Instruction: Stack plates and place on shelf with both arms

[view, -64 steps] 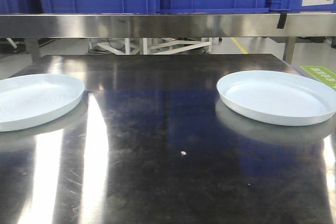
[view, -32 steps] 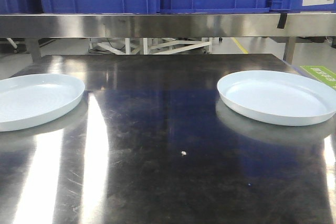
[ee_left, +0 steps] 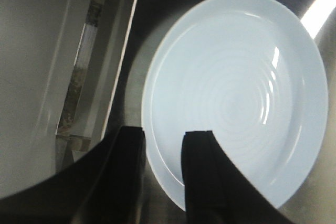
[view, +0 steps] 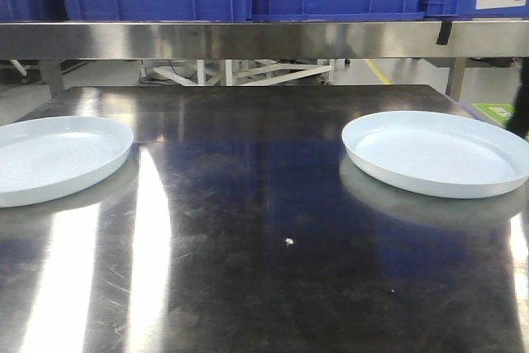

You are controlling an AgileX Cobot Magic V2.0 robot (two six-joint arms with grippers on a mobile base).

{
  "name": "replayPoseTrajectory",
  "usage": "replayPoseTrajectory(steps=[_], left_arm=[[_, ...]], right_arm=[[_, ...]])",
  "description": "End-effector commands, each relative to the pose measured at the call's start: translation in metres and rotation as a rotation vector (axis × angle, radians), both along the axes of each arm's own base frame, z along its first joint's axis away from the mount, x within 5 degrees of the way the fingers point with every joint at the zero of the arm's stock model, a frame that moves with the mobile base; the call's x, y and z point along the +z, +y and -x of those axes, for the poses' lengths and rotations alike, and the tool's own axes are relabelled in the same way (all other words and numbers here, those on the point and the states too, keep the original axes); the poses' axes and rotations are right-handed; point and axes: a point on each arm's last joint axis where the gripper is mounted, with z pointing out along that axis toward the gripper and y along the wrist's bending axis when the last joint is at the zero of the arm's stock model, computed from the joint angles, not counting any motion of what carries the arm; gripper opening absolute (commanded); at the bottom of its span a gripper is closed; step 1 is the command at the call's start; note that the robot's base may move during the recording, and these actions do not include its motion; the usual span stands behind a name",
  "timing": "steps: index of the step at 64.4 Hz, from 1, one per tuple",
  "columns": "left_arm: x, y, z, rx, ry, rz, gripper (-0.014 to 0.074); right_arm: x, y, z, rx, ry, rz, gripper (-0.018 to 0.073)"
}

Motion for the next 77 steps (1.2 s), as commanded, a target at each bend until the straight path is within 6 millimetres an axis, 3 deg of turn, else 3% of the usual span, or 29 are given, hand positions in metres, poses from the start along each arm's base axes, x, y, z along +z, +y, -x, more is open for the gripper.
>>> replayPoseTrajectory(steps=[1,16,38,77], left_arm=[[0.017,0.001,-0.005,0.027,-0.087,-0.009,0.0293],[-0.008,-0.001,-0.017,-0.005,-0.031,-0.010,0.0319],[-0.026,-0.015,-0.027,-0.050,-0.002,-0.028,0.0334],[-0.027,-0.015,-0.029,-0.051,-0.015,-0.054,0.0334]], right_arm=[[0.008,-0.003,0.001,-0.031,-0.097,0.017,0.0031],[0.008,-0.003,0.001,-0.031,-0.097,0.017,0.0031],[0.008,-0.003,0.001,-0.031,-0.097,0.017,0.0031],[0.008,-0.003,0.001,-0.031,-0.097,0.017,0.0031]])
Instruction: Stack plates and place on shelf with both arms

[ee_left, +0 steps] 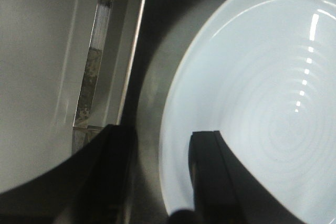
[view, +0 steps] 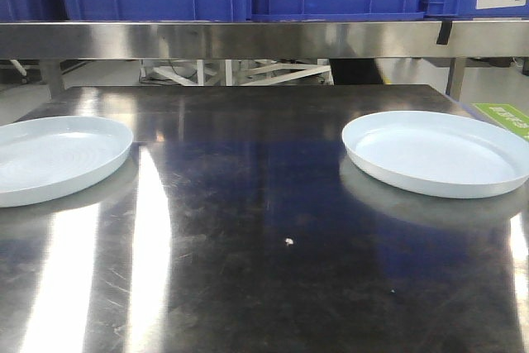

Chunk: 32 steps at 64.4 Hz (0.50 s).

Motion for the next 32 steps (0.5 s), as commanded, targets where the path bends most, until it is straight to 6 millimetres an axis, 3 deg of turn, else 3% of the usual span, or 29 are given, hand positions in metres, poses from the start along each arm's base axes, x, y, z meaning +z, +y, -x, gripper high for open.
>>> replayPoseTrajectory(steps=[1,22,32], left_arm=[[0.023,-0.002,-0.003,0.011,-0.090,-0.001,0.0334],[0.018,-0.003,-0.006,0.010,-0.086,-0.004,0.0331],[0.011,-0.014,-0.009,-0.021,-0.066,0.001,0.0330]], right_arm=[[0.008,-0.003,0.001,-0.031,-0.097,0.017,0.0031],[0.008,-0.003,0.001,-0.031,-0.097,0.017,0.0031],[0.008,-0.003,0.001,-0.031,-0.097,0.017,0.0031]])
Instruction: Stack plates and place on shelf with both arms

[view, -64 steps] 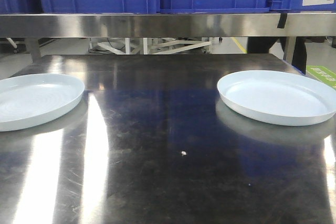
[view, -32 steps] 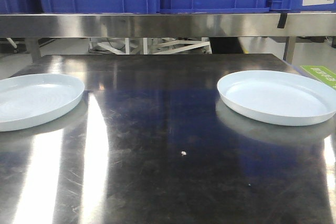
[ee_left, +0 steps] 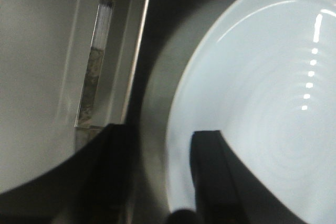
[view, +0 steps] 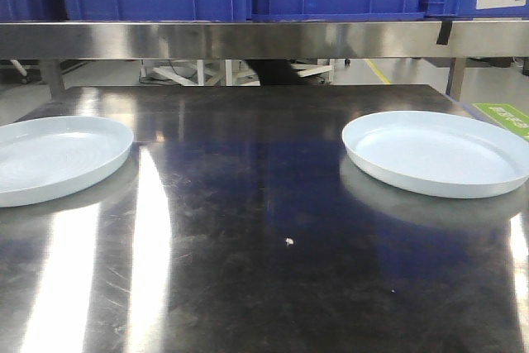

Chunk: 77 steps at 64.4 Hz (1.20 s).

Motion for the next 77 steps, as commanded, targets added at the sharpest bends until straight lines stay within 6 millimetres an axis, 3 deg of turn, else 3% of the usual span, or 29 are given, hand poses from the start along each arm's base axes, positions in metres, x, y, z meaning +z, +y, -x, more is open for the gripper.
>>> replayPoseTrajectory(steps=[1,20,38,54,61,77], left_arm=[[0.017,-0.010,-0.005,-0.011,-0.066,0.014,0.0330],[0.019,-0.013,-0.007,-0.019,-0.075,0.012,0.0324],[0.021,-0.014,-0.007,-0.026,-0.067,0.020,0.0081],[0.021,-0.014,-0.007,-0.028,-0.065,0.023,0.0083],[0.029,-0.016,-0.004,-0.030,-0.075,0.032,0.0083],[0.066,-0.026,0.002,-0.038,-0.130,0.135,0.0083]], right_arm=[[0.008,-0.003,0.001,-0.031,-0.097,0.017,0.0031],[0.008,-0.003,0.001,-0.031,-0.097,0.017,0.0031],[0.008,-0.003,0.001,-0.031,-0.097,0.017,0.0031],[0.008,-0.003,0.001,-0.031,-0.097,0.017,0.0031],[0.008,-0.003,0.001,-0.031,-0.097,0.017,0.0031],[0.008,-0.003,0.001,-0.031,-0.097,0.017,0.0031]])
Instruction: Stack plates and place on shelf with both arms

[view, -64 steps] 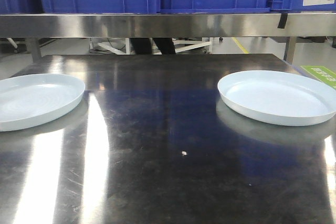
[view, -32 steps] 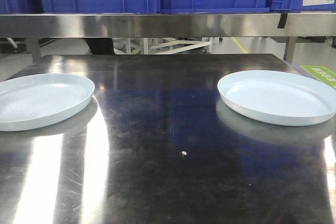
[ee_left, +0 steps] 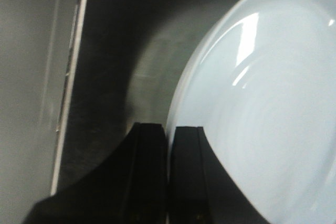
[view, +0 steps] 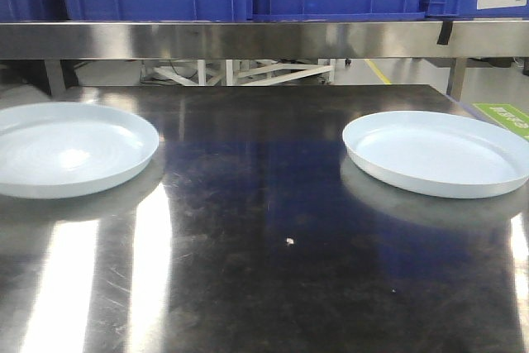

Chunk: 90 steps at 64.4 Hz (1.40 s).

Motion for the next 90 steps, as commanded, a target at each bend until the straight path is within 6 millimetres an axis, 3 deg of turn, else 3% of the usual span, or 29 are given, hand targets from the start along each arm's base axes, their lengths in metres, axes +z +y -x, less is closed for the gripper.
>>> replayPoseTrajectory(steps=[1,7,23,32,41,61,79,85,90], left_arm=[[0.042,-0.011,0.003,-0.004,-0.098,0.079,0.0083],[0.053,-0.024,0.004,-0.046,-0.111,0.105,0.0083],[0.068,-0.090,-0.001,-0.162,-0.215,0.155,0.0083],[0.055,-0.124,-0.004,-0.219,-0.231,0.141,0.0083],[0.034,-0.143,-0.010,-0.249,-0.204,0.125,0.0083],[0.019,-0.147,-0.016,-0.258,-0.201,0.082,0.0083],[0.021,-0.142,-0.014,-0.266,-0.204,0.025,0.0090],[0.027,-0.141,-0.012,-0.279,-0.224,0.006,0.0152],[0.035,-0.140,-0.010,-0.275,-0.249,0.007,0.0265]], right_arm=[[0.008,-0.003,0.001,-0.031,-0.097,0.017,0.0031],[0.008,-0.003,0.001,-0.031,-0.097,0.017,0.0031],[0.008,-0.003,0.001,-0.031,-0.097,0.017,0.0031],[0.008,-0.003,0.001,-0.031,-0.097,0.017,0.0031],[0.008,-0.003,0.001,-0.031,-0.097,0.017,0.0031],[0.008,-0.003,0.001,-0.031,-0.097,0.017,0.0031],[0.008,-0.003,0.001,-0.031,-0.097,0.017,0.0031],[0.008,-0.003,0.001,-0.031,-0.097,0.017,0.0031],[0.008,-0.003,0.001,-0.031,-0.097,0.017,0.0031]])
